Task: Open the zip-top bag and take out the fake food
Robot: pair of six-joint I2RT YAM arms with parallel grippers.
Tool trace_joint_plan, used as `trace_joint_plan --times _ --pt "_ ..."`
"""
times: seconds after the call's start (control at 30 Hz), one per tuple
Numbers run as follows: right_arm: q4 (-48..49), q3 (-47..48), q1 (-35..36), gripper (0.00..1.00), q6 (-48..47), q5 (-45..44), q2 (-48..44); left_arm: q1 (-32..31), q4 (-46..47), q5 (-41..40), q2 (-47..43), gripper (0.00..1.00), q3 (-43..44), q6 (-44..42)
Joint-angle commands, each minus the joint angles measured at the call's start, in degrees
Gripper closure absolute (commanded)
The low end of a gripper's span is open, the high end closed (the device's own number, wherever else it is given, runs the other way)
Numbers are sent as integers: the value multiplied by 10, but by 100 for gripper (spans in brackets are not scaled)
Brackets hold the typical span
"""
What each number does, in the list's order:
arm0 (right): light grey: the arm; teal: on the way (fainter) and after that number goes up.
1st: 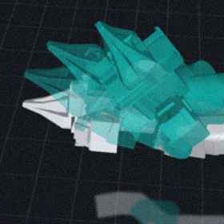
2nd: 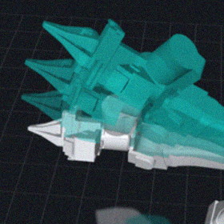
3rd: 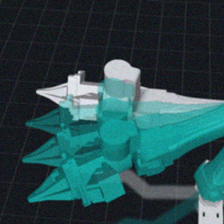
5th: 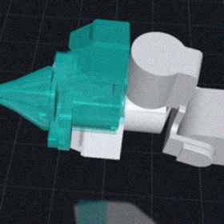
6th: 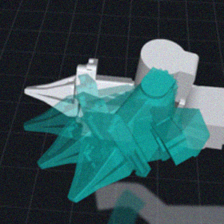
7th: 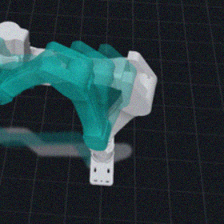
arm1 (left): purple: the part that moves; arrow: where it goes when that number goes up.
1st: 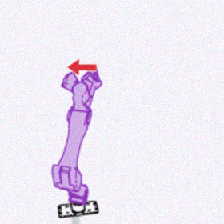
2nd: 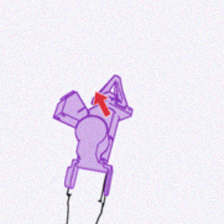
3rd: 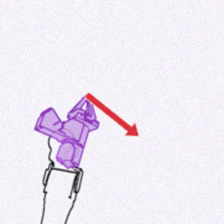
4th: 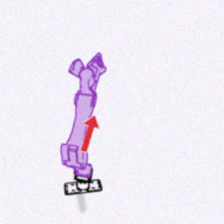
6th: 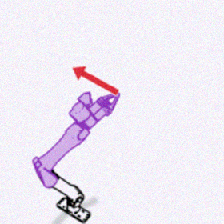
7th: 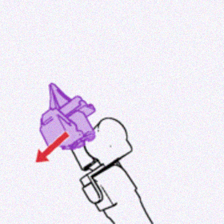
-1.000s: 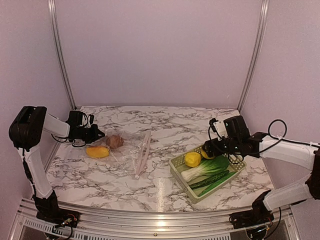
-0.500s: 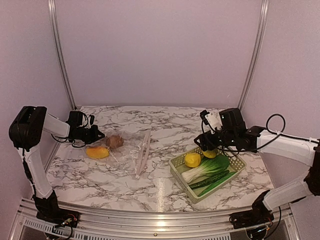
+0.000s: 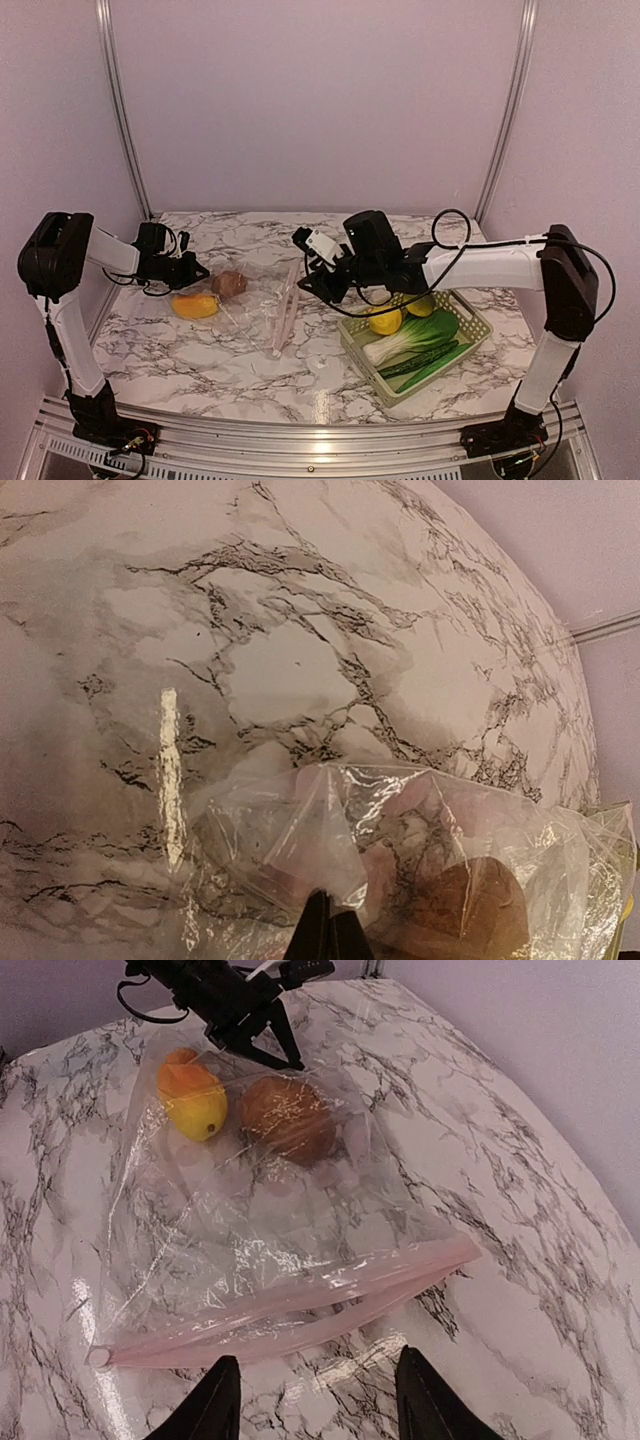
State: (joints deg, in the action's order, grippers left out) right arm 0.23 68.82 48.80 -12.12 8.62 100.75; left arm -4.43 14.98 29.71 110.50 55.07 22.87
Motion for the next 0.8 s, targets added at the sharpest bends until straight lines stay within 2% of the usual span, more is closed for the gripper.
trace_joint_plan --times 0.0,0.3,0.43,0.57,0.77 --pt "28 59 4 52 -52 35 77 1 -18 10 -9 100 5 -10" --pt "20 108 5 72 -95 31 179 1 -9 16 -1 100 10 -4" --pt "17 124 5 76 -111 32 209 1 -8 15 4 100 10 -5" --pt "36 131 5 75 -121 49 224 1 2 22 12 100 10 2" --pt "104 136 8 64 -128 74 246 -6 9 36 20 100 10 1"
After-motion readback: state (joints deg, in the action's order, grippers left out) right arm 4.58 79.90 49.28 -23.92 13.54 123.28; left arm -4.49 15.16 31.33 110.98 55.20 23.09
